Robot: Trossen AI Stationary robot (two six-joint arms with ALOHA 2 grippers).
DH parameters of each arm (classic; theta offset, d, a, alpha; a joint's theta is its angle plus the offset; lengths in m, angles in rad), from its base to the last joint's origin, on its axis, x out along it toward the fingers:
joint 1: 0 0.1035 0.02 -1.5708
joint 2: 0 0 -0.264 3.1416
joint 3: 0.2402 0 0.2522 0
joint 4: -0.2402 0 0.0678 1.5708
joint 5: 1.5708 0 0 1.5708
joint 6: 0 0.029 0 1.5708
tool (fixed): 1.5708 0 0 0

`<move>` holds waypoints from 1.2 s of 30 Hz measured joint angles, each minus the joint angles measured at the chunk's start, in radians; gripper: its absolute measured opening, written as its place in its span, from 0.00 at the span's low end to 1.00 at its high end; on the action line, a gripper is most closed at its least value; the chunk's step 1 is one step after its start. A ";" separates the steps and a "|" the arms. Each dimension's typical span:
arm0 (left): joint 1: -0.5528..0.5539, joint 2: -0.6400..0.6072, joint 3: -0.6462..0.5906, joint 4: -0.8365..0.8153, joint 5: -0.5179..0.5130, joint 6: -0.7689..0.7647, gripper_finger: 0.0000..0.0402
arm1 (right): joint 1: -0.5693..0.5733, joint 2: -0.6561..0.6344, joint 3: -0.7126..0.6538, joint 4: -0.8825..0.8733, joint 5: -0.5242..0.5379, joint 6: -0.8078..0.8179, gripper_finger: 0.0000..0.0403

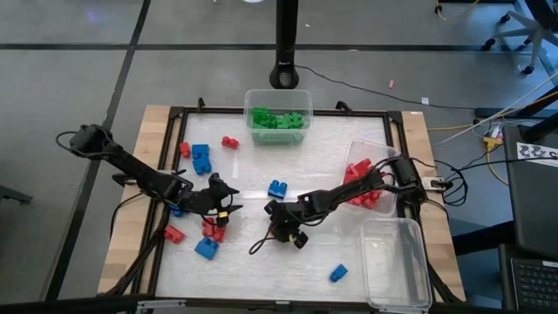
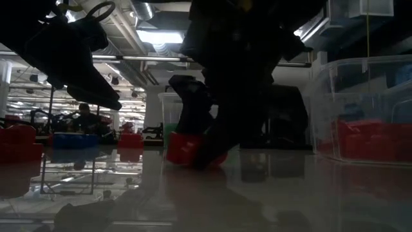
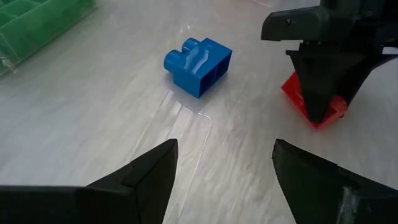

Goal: Sort blocks
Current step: Put the red game piece into the middle right transparent bin

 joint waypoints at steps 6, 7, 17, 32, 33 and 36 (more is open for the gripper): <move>0.000 0.000 0.000 0.002 0.000 -0.002 0.63 | 0.002 -0.081 -0.002 -0.116 0.040 0.032 0.45; 0.000 0.000 0.000 0.004 0.000 -0.002 0.63 | 0.006 -0.106 -0.002 -0.143 0.048 0.041 0.46; 0.000 0.000 0.000 0.005 0.000 -0.003 0.63 | 0.033 -0.414 -0.001 -0.472 0.255 0.097 0.42; 0.000 0.000 0.000 0.004 -0.002 0.002 0.63 | 0.033 -0.903 -0.147 -1.013 0.607 0.501 0.44; 0.000 0.000 0.000 0.004 -0.006 0.002 0.63 | 0.033 -0.935 -0.187 -1.025 0.613 0.540 0.45; 0.000 0.000 0.000 0.005 -0.017 0.001 0.63 | 0.033 -1.029 -0.312 -1.026 0.623 0.639 0.50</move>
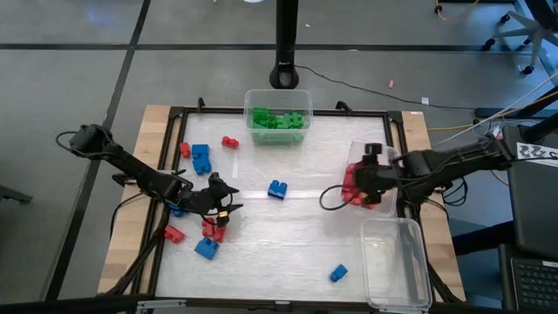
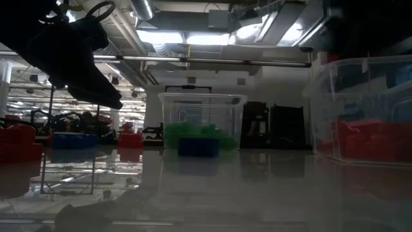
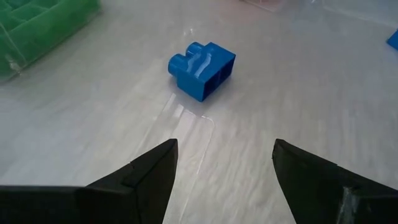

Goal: Sort blocks
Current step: Put the red game piece into the middle right transparent bin

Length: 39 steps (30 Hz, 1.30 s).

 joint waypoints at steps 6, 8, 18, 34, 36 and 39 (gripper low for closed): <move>0.001 0.000 0.000 0.013 -0.002 0.033 0.63 | -0.001 -0.073 -0.168 0.011 0.030 0.150 0.59; 0.001 0.000 0.000 0.031 -0.003 0.061 0.63 | -0.002 -0.066 -0.175 -0.001 -0.011 0.180 0.63; 0.010 0.000 0.000 0.141 -0.004 0.160 0.63 | -0.019 -0.042 -0.030 0.079 0.027 0.051 0.87; -0.010 0.000 0.103 0.138 -0.002 0.546 0.63 | 0.075 0.176 -0.112 1.008 -0.075 -0.438 0.91; -0.031 0.000 0.169 0.004 -0.001 0.566 0.63 | 0.088 0.242 -0.112 1.069 -0.076 -0.473 0.91; -0.057 0.010 0.286 -0.246 -0.002 0.486 0.63 | 0.093 0.340 -0.112 1.154 -0.076 -0.513 0.91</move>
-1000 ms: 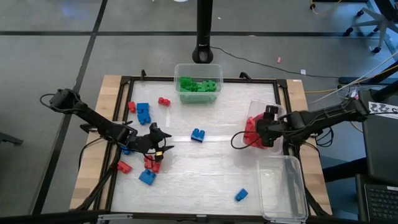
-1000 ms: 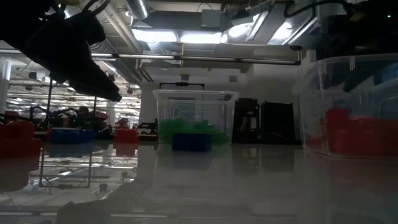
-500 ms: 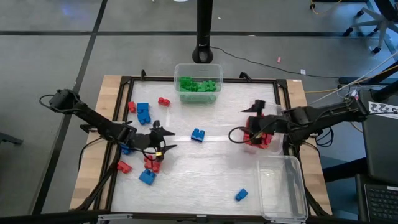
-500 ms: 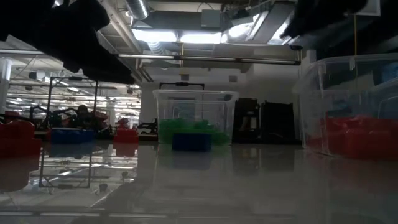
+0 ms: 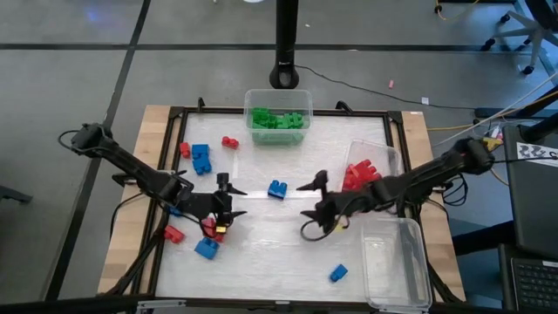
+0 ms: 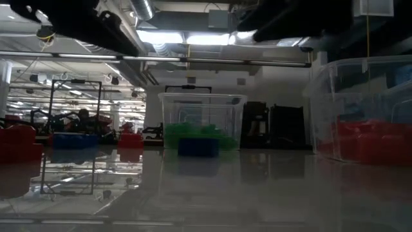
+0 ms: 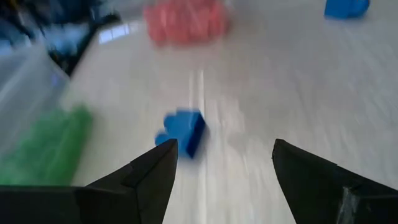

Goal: Sort blocks
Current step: Put the red game piece into the middle right transparent bin

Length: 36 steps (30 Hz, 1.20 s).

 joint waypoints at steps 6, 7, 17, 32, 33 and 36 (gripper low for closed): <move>-0.043 0.041 0.183 -0.450 0.001 -0.352 0.63 | -0.002 0.146 0.000 0.167 0.003 -0.085 0.91; -0.049 0.045 0.198 -0.505 0.002 -0.424 0.63 | -0.002 0.162 0.000 0.189 0.008 -0.106 0.91; -0.083 0.049 0.196 -0.718 0.164 -1.047 0.63 | -0.002 0.209 0.000 0.334 0.011 -0.183 0.91; -0.096 0.166 0.111 -0.562 0.367 -1.234 0.63 | -0.002 0.209 0.000 0.333 0.009 -0.183 0.91; -0.094 0.184 0.111 -0.560 0.382 -1.240 0.63 | -0.002 0.209 0.000 0.332 0.009 -0.183 0.91; -0.092 0.228 0.111 -0.528 0.418 -1.244 0.63 | -0.002 0.209 0.000 0.332 0.009 -0.183 0.91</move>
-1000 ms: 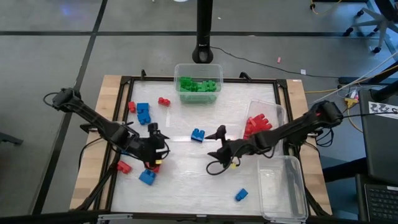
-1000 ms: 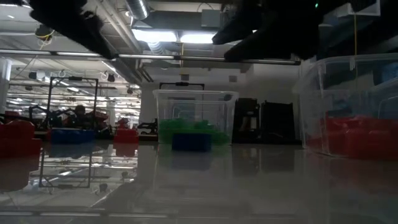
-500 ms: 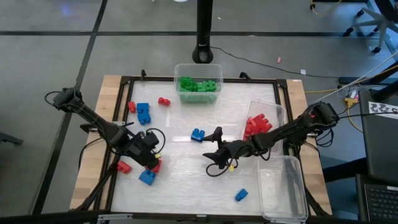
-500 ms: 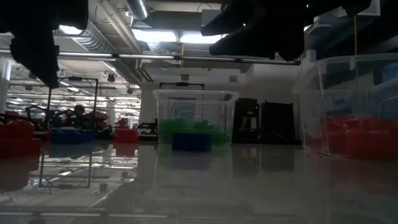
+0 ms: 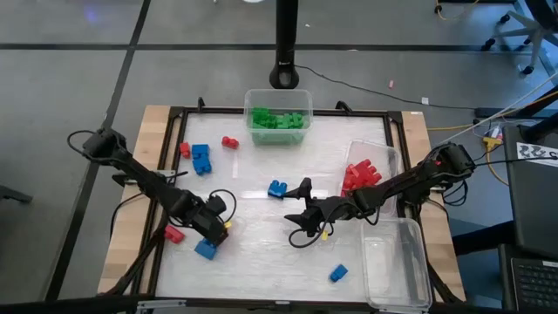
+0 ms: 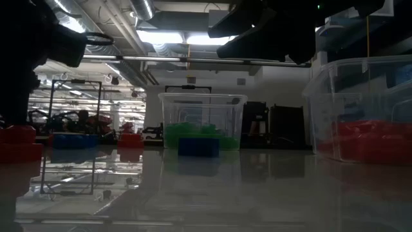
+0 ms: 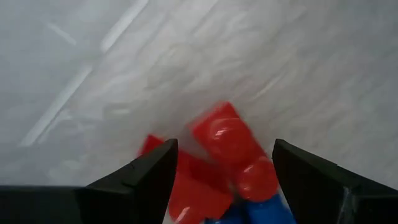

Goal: Sort blocks
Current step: Put the red game piece into the middle right transparent bin

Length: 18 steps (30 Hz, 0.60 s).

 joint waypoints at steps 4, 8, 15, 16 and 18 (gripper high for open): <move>0.002 0.035 0.000 0.053 0.013 0.021 0.63 | 0.000 0.000 0.000 0.000 0.000 0.001 0.91; 0.021 0.070 0.000 0.044 0.014 0.022 0.63 | 0.000 0.000 0.000 0.000 0.000 0.001 0.91; 0.044 0.098 0.000 0.078 0.038 0.113 0.59 | 0.000 0.000 0.000 0.004 -0.001 0.003 0.91; 0.045 0.098 0.000 0.075 0.041 0.121 0.58 | 0.000 0.000 0.000 0.005 -0.001 0.003 0.91; 0.046 0.098 0.000 0.071 0.042 0.128 0.54 | 0.000 0.000 0.000 0.004 -0.001 0.003 0.91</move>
